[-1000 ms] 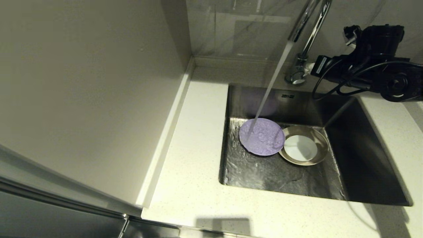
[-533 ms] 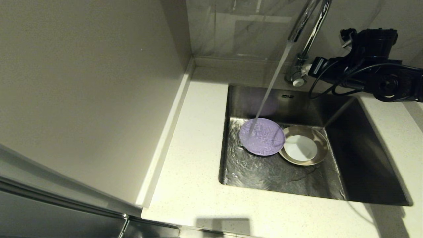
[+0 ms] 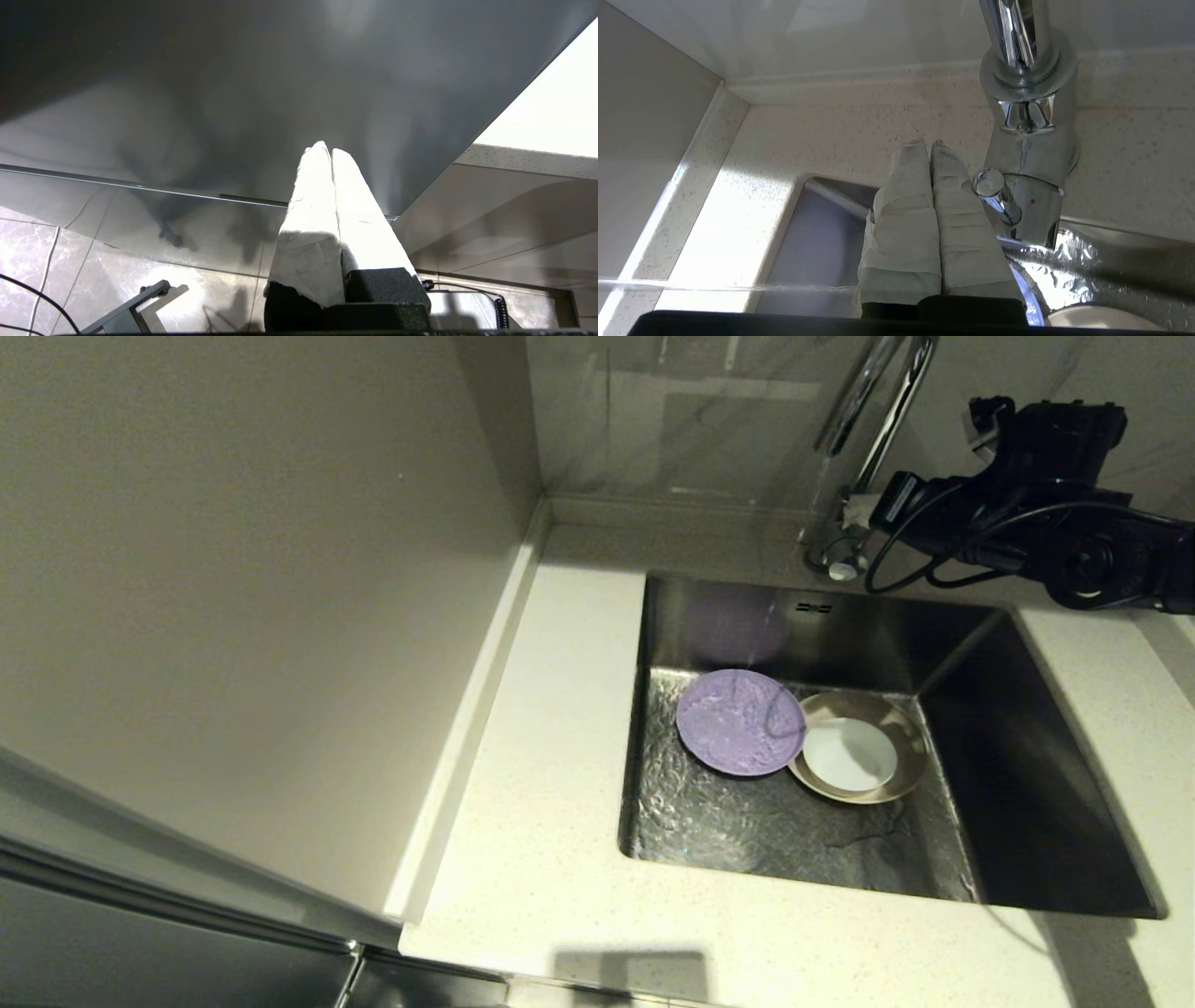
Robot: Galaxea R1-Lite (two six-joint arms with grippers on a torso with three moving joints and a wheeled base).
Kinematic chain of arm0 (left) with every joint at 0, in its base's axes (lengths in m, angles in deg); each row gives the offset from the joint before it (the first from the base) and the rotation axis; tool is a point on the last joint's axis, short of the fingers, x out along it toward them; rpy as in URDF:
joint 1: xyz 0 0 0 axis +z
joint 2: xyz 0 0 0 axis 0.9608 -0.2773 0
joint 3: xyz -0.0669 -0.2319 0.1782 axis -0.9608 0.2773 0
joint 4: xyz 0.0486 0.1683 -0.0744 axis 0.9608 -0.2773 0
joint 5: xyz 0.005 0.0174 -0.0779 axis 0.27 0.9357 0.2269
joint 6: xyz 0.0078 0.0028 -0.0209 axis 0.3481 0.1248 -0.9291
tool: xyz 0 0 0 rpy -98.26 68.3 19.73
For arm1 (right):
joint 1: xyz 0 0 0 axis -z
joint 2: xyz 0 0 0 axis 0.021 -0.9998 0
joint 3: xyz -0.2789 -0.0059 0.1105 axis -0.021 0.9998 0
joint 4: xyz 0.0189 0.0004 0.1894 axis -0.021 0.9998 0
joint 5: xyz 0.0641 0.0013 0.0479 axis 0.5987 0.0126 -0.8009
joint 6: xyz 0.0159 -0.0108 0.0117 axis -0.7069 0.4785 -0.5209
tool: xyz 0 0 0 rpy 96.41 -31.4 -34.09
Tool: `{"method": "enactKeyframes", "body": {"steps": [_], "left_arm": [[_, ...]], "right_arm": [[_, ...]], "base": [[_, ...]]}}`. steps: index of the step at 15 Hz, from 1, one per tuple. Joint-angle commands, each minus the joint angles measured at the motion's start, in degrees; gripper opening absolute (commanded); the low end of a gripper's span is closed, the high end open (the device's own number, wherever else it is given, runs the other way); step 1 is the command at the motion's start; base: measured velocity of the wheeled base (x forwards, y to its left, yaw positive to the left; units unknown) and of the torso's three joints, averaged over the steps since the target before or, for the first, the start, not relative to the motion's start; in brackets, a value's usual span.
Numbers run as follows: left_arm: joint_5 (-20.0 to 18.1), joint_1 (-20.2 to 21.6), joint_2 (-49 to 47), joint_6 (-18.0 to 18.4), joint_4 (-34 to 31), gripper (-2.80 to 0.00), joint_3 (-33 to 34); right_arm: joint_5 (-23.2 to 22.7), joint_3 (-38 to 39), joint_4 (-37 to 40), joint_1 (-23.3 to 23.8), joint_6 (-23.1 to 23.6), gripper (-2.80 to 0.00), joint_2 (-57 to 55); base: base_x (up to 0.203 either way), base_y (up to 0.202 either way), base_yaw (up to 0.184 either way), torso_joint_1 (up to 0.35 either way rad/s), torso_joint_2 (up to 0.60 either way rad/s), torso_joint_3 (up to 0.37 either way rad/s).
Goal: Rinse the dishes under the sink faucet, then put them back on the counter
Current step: Turn off the faucet
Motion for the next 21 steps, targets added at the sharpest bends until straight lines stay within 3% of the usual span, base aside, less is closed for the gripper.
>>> {"method": "enactKeyframes", "body": {"steps": [1,5,9,14,21], "left_arm": [[0.02,0.0,0.18,-0.03,0.02,-2.8,0.0],[0.02,0.0,0.18,-0.03,0.02,-2.8,0.0],[0.02,0.0,0.18,-0.03,0.02,-2.8,0.0],[0.02,0.0,0.18,-0.03,0.02,-2.8,0.0],[0.02,0.0,0.18,-0.03,0.02,-2.8,0.0]], "right_arm": [[-0.2,1.73,-0.06,0.03,-0.2,-2.8,2.25],[-0.52,5.38,0.0,0.06,-2.82,-2.8,7.29],[-2.16,9.62,-0.06,2.24,-2.6,-2.8,7.83],[-1.91,7.05,-0.15,2.45,-1.69,-2.8,5.13],[-1.48,-2.56,0.2,2.42,-1.64,-2.8,0.02]], "base": [[0.0,0.0,0.0,0.0,0.0,0.0],[0.0,0.0,0.0,0.0,0.0,0.0],[0.0,0.0,0.0,0.0,0.0,0.0],[0.0,0.0,0.0,0.0,0.0,0.0],[0.0,0.0,0.0,0.0,0.0,0.0]]}}
